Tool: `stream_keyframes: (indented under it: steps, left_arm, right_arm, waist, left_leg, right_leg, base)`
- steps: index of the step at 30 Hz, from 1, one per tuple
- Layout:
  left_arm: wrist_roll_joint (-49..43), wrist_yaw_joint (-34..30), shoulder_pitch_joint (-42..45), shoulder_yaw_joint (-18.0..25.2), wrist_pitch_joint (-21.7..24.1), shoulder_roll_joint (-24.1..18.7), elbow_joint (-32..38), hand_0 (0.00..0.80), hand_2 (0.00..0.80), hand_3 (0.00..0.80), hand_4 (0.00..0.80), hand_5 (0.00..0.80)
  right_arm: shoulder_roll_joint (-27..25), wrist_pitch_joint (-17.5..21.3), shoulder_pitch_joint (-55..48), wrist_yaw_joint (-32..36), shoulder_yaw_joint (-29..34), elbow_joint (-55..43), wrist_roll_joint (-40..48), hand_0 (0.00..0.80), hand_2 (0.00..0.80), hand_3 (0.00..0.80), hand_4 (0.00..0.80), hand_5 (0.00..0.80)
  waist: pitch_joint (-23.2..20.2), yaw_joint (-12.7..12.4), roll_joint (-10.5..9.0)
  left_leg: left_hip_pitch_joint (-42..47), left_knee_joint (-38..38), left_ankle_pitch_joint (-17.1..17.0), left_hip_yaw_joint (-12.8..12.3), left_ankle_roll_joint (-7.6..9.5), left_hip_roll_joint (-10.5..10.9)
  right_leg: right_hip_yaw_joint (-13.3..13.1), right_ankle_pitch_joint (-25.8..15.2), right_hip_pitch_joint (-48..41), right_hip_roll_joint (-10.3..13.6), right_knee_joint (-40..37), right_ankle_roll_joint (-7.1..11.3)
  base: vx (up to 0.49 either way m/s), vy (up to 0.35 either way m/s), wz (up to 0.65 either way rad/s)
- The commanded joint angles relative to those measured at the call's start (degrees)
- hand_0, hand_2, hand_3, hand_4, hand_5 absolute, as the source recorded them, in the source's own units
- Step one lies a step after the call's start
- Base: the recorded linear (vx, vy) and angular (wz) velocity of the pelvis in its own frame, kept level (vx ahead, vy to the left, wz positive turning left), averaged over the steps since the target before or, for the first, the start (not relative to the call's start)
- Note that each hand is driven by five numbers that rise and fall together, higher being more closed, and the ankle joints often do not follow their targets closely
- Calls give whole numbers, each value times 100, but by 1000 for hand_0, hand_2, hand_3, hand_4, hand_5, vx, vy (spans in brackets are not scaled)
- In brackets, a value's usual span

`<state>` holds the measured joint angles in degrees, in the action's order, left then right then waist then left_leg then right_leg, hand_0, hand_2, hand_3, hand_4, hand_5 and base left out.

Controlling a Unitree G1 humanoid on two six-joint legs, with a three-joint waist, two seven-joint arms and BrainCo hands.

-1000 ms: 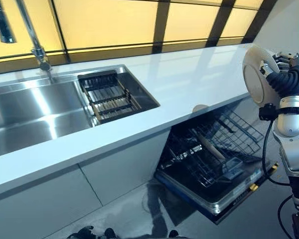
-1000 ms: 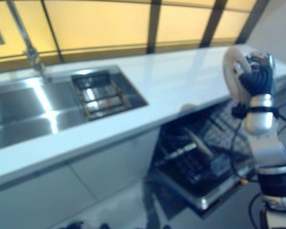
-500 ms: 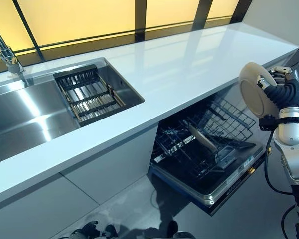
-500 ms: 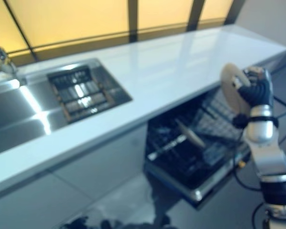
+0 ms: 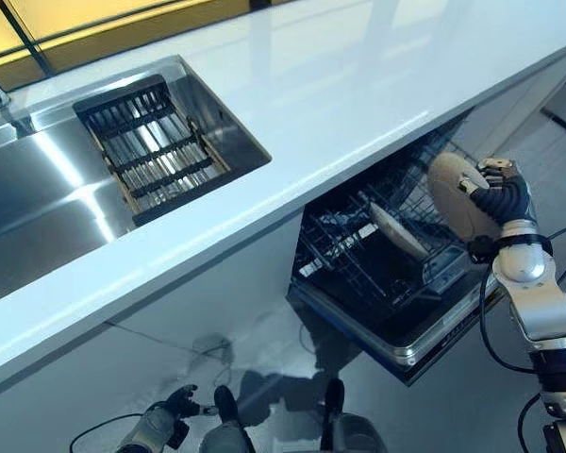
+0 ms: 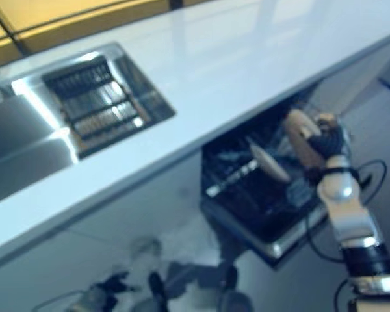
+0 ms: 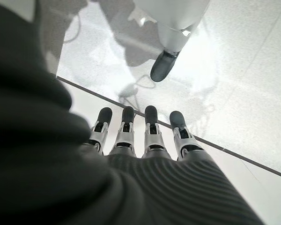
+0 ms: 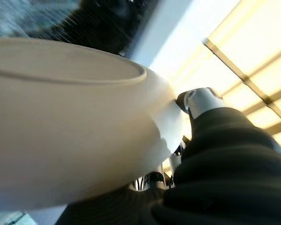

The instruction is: Take plates into dishwasher

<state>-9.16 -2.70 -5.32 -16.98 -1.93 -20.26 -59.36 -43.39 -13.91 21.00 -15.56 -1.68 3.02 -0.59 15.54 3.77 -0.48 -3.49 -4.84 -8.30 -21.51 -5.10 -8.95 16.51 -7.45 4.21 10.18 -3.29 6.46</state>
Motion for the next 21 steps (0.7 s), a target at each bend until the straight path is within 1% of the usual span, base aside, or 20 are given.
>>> stream_keyframes:
  steps: [1,5,7,14,17,21]
  left_arm:
    - [281,108,-419,-185,68,-118,76,0,0,0,0,0]
    - [334,94,-464,-212,91,-123,158,0,0,0,0,0]
    - [369,41,-463,-294,107,-102,261,0,0,0,0,0]
    - [507,-19,-372,-498,233,-35,300,0,0,0,0,0]
    - [547,-43,-330,-550,230,-15,347,0,0,0,0,0]
    - [557,-59,-310,-561,233,-31,392,0,0,0,0,0]
  right_arm:
    - [-315,146,964,-340,48,-28,-335,800,800,800,800,800]
    - [-397,93,1087,-412,-9,218,-405,800,800,800,800,800]
    - [-540,99,1166,-481,-63,528,-585,800,800,800,800,800]
    - [-968,147,1487,-706,-187,1185,-798,800,800,800,800,800]
    - [-1091,142,1576,-736,-205,1307,-860,800,800,800,800,800]
    - [-1208,117,1599,-743,-192,1352,-1013,800,800,800,800,800]
  waist:
    - [188,-143,156]
    - [286,-182,228]
    - [362,-214,347]
    - [431,-240,603]
    - [443,-237,664]
    - [452,-225,679]
  left_leg:
    - [-50,33,80,357,-177,-312]
    - [-146,52,23,400,-216,-355]
    - [-195,52,-40,441,-267,-387]
    - [-220,34,-133,451,-340,-413]
    - [-213,33,-161,441,-366,-426]
    - [-202,41,-167,421,-382,-454]
  right_leg:
    - [153,872,427,374,1486,165]
    - [193,998,570,447,1745,126]
    - [235,1099,670,524,1956,91]
    - [285,1300,786,651,2272,20]
    - [292,1344,791,677,2324,-2]
    - [285,1370,822,690,2387,-13]
  base:
    - [-53,-91,0]
    - [-42,-69,1]
    - [-28,-50,3]
    - [-7,-12,6]
    - [15,-3,6]
    - [3,-9,3]
